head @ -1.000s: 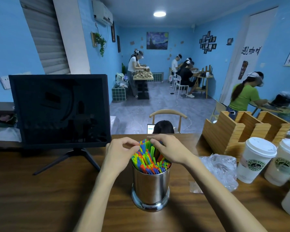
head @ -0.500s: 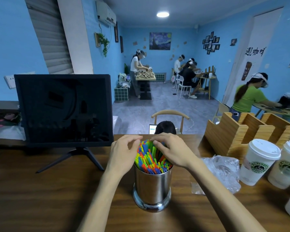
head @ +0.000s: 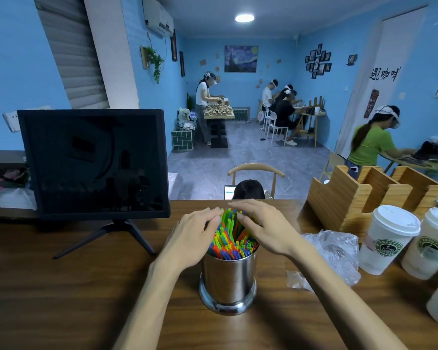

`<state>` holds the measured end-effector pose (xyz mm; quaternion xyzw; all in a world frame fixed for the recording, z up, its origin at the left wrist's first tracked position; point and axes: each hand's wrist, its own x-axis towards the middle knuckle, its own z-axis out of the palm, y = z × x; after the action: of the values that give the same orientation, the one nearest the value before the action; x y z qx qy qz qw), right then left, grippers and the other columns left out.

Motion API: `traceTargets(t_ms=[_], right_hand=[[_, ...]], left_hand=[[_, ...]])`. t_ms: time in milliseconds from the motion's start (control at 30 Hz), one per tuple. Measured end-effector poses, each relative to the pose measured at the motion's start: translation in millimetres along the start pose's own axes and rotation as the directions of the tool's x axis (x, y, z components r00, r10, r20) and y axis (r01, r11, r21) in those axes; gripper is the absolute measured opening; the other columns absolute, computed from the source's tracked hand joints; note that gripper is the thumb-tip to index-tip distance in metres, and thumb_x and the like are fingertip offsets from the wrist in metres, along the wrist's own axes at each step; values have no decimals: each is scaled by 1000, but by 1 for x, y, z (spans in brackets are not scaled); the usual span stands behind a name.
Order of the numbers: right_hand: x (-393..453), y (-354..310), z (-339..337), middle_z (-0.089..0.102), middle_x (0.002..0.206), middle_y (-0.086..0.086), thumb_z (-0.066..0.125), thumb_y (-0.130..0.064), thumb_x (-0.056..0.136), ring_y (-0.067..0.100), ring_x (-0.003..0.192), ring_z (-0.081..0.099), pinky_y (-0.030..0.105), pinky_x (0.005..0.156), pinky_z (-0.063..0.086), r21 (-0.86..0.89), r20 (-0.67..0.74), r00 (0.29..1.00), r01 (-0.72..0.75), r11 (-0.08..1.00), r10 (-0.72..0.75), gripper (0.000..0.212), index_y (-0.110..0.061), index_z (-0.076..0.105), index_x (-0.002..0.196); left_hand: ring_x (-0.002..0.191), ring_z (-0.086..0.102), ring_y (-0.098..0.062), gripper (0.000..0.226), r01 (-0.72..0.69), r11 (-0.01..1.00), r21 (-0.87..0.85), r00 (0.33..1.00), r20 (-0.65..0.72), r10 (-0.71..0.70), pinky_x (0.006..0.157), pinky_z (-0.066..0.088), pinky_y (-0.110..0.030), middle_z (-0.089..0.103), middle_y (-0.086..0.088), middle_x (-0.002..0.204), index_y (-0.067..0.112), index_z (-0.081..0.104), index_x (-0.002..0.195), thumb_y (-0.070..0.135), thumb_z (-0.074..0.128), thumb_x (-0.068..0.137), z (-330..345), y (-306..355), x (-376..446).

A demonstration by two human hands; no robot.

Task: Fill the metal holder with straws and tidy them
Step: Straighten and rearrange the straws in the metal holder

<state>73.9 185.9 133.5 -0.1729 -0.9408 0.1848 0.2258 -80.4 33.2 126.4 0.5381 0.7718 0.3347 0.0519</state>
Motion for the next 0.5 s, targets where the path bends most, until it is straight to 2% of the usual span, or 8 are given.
traceTargets(t_ms=[67,167,333,500], right_hand=[[-3,0,0,63,137,-12,51,-23,103,8,127,52,26,107,40,-19,-35,999,0,1000,-1,35,-28,66,134],[-4,-1,0,64,136,-11,54,-16,98,9,127,50,16,101,32,-78,-20,1000,1,997,-3,40,-27,66,135],[-4,0,2,64,134,-10,54,-18,98,10,124,52,24,102,39,-46,-46,999,5,999,-7,41,-27,65,136],[-3,1,2,63,136,-9,51,-17,99,11,126,52,27,104,40,-70,-23,1000,-11,997,10,40,-26,64,136]], left_hand=[[143,37,-4,39,-12,1000,-4,999,-47,12,118,35,-34,48,15,152,34,56,142,40,39,107,0,1,-3],[140,40,-5,36,-11,1000,25,998,-56,13,115,35,-30,51,16,149,32,66,133,39,43,106,1,3,-6],[131,48,-1,41,24,1000,9,984,-175,-22,99,33,-9,56,15,144,29,59,141,43,46,104,-2,-1,-8],[125,52,-2,39,34,999,43,993,-112,-29,96,38,-16,60,18,139,31,63,136,44,42,106,-8,-3,-8]])
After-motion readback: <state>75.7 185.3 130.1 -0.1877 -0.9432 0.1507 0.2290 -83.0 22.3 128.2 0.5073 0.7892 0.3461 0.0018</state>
